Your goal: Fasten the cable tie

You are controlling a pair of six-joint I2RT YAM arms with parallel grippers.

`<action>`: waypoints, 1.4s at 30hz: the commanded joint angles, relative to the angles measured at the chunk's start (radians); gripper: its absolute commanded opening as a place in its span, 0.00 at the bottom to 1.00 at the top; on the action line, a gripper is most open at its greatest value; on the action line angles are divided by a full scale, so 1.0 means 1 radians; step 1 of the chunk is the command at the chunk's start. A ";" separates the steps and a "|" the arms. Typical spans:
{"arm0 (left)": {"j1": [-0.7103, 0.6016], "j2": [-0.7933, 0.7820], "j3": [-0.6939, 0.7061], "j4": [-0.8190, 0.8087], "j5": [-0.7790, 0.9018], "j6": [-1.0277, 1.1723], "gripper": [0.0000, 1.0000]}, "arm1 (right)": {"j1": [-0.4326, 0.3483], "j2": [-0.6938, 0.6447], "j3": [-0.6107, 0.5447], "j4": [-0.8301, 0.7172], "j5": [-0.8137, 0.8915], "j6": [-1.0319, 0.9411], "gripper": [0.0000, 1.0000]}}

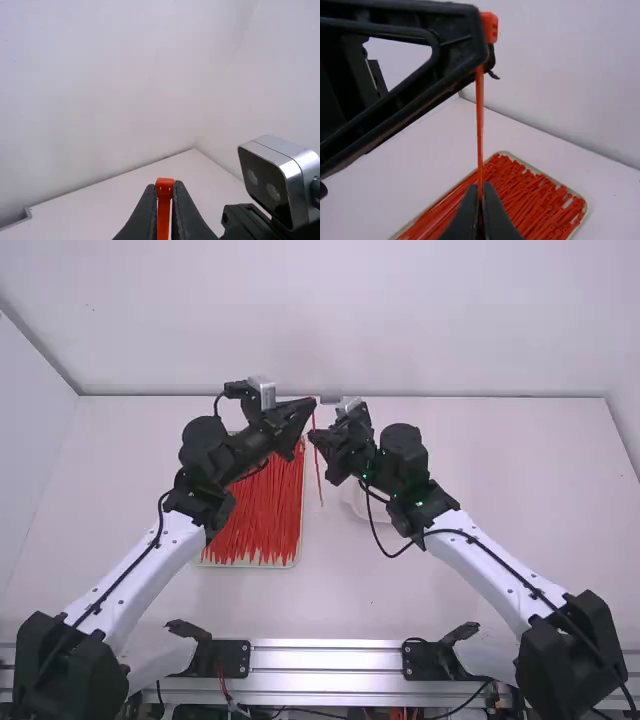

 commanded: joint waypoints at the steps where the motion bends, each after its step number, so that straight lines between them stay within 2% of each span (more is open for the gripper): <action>1: -0.003 -0.003 0.019 0.008 -0.007 -0.007 0.02 | 0.002 -0.006 -0.004 0.003 -0.005 0.003 0.00; 3: -0.003 -0.003 0.019 0.010 -0.007 -0.006 0.06 | -0.002 -0.006 -0.004 0.005 -0.006 0.003 0.00; 4: -0.003 -0.003 0.019 0.011 -0.007 -0.006 0.14 | -0.009 -0.006 -0.004 0.004 -0.006 0.003 0.00; 8: -0.003 -0.004 0.019 0.008 -0.005 0.030 0.27 | -0.050 -0.014 -0.004 -0.002 -0.057 0.003 0.00; 13: -0.002 -0.004 0.038 -0.023 -0.007 0.090 0.38 | -0.151 -0.033 -0.004 -0.001 -0.238 0.002 0.00; 14: -0.002 -0.004 0.060 -0.060 -0.003 0.119 0.43 | -0.195 -0.037 -0.004 -0.001 -0.307 0.002 0.00; 17: -0.002 -0.003 0.097 -0.112 0.013 0.167 0.53 | -0.249 -0.039 -0.004 0.004 -0.412 -0.001 0.00; 23: -0.002 -0.003 0.242 -0.307 0.152 0.319 0.79 | -0.384 -0.037 -0.004 0.114 -0.732 0.011 0.00; 24: -0.002 -0.003 0.242 -0.307 0.152 0.319 0.79 | -0.384 -0.037 -0.004 0.114 -0.732 0.011 0.00; 26: -0.002 0.015 0.302 -0.366 0.264 0.398 0.85 | -0.409 -0.037 -0.004 0.177 -0.807 0.037 0.00; 30: -0.002 0.061 0.384 -0.428 0.407 0.451 0.89 | -0.423 -0.037 -0.005 0.262 -0.872 0.078 0.00; 34: 0.001 0.114 0.443 -0.447 0.493 0.450 0.92 | -0.412 -0.037 -0.005 0.294 -0.873 0.089 0.00; 39: 0.027 0.190 0.500 -0.439 0.636 0.449 0.88 | -0.389 -0.038 -0.005 0.335 -0.878 0.090 0.00; 42: 0.037 0.224 0.512 -0.382 0.740 0.423 0.84 | -0.389 -0.038 -0.005 0.344 -0.857 0.090 0.00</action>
